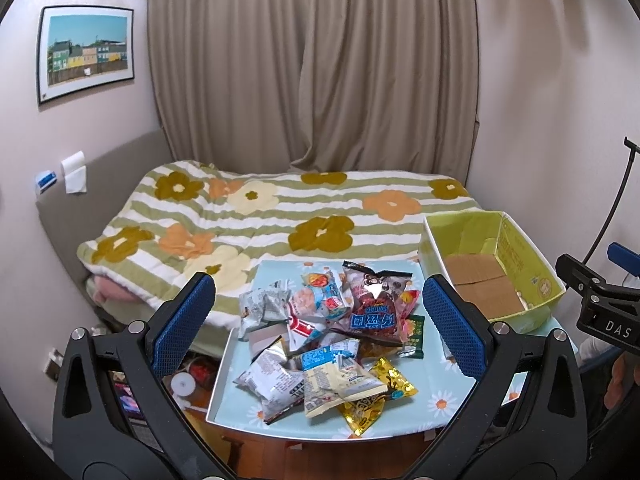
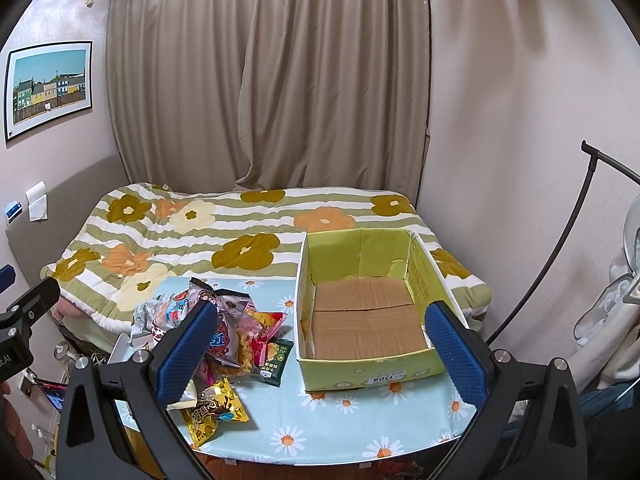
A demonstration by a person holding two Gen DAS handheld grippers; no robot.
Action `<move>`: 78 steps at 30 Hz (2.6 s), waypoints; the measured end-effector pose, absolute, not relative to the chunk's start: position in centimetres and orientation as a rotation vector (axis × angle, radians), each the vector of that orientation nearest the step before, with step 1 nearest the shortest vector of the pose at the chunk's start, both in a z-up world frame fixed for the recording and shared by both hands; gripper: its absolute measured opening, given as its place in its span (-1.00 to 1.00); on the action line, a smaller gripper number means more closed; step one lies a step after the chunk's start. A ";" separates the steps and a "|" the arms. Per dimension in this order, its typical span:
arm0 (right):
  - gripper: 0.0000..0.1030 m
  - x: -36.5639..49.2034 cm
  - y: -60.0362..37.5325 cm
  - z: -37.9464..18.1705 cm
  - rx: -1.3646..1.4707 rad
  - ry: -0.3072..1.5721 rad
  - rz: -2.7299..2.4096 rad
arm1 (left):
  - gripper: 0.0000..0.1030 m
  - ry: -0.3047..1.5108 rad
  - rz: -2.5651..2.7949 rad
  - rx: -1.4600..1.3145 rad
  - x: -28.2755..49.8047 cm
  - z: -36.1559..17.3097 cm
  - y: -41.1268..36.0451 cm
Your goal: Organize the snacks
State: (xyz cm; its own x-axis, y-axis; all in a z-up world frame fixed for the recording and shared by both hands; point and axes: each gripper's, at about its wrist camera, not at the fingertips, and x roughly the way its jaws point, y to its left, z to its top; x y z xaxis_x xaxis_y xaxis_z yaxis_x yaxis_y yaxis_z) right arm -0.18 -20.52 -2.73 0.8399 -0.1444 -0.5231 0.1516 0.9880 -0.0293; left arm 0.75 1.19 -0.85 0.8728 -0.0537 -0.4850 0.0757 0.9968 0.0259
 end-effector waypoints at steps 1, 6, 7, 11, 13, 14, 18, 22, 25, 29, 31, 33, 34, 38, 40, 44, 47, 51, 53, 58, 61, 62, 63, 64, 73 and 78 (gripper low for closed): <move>0.99 -0.1 -20.5 -2.8 0.013 0.552 -0.156 | 1.00 0.506 -0.067 0.046 0.8 -0.8 1.2; 0.99 -0.2 -20.5 -2.8 0.014 0.552 -0.156 | 1.00 0.510 -0.063 0.045 0.9 -0.7 1.3; 0.99 -0.1 -20.3 -2.8 0.012 0.552 -0.158 | 1.00 0.512 -0.062 0.044 0.9 -0.7 1.2; 0.99 -0.1 -20.3 -2.9 0.014 0.553 -0.157 | 0.99 0.516 -0.060 0.043 1.0 -0.7 1.2; 0.99 -0.1 -20.3 -2.9 0.013 0.554 -0.158 | 1.00 0.516 -0.059 0.044 1.0 -0.7 1.2; 0.99 -0.1 -20.4 -3.0 0.013 0.554 -0.157 | 1.00 0.516 -0.060 0.043 1.0 -0.7 1.2; 0.99 -0.3 -20.1 -2.9 0.014 0.555 -0.156 | 1.00 0.522 -0.062 0.037 1.1 -0.7 1.2; 0.99 -0.3 -19.9 -3.3 0.025 0.576 -0.142 | 1.00 0.546 -0.067 0.020 1.7 -0.6 1.6; 0.99 0.1 -19.8 -3.8 0.024 0.599 -0.116 | 1.00 0.583 -0.056 0.009 2.4 -1.1 2.0; 0.99 1.4 -19.2 -5.6 0.039 0.650 -0.040 | 1.00 0.645 -0.029 0.001 3.7 -2.7 2.7; 0.99 2.4 -18.8 -6.7 0.042 0.665 -0.013 | 1.00 0.667 -0.034 -0.001 4.5 -3.6 3.2; 0.99 3.5 -18.5 -7.7 0.062 0.697 0.017 | 1.00 0.693 -0.079 0.001 5.6 -4.6 3.6; 0.99 4.1 -18.3 -8.2 0.080 0.717 0.034 | 1.00 0.707 -0.096 0.014 6.3 -5.1 3.9; 0.99 6.8 -17.6 -10.3 0.156 0.793 0.093 | 1.00 0.740 -0.145 0.153 9.3 -7.1 4.4; 0.99 8.2 -16.8 -11.3 0.172 0.822 0.101 | 1.00 0.752 -0.194 0.197 10.9 -8.1 4.8; 0.99 10.8 -15.3 -12.8 0.181 0.877 0.090 | 0.99 0.807 -0.290 0.276 14.9 -10.7 5.5; 0.99 12.9 -13.6 -14.3 0.199 0.923 0.083 | 0.99 0.856 -0.393 0.316 18.0 -13.1 5.6; 0.99 15.2 -12.3 -16.4 0.221 0.971 0.056 | 0.99 0.922 -0.517 0.402 21.8 -16.4 5.4; 0.99 16.1 -11.9 -17.4 0.237 0.990 0.049 | 0.99 0.949 -0.582 0.450 23.4 -18.1 5.0; 0.99 17.9 -11.1 -18.9 0.253 1.015 0.023 | 0.99 1.001 -0.730 0.559 25.9 -21.2 3.8; 0.99 18.4 -11.1 -19.8 0.279 1.034 -0.005 | 0.99 1.016 -0.777 0.578 27.2 -22.3 3.3; 0.99 18.5 -11.1 -20.0 0.285 1.036 -0.014 | 0.99 1.019 -0.791 0.579 27.5 -22.5 3.1; 0.99 18.6 -11.2 -20.1 0.288 1.037 -0.022 | 0.99 1.020 -0.805 0.580 27.8 -22.7 2.9; 0.99 18.7 -11.2 -20.2 0.293 1.040 -0.029 | 0.99 1.020 -0.824 0.580 28.2 -22.9 2.8; 0.81 19.5 -11.1 -21.5 0.364 1.045 -0.019 | 0.56 1.056 -0.964 0.626 29.3 -24.8 1.4; 0.65 19.7 -10.7 -21.8 0.380 1.051 -0.005 | 0.36 1.046 -0.977 0.665 28.9 -25.3 1.1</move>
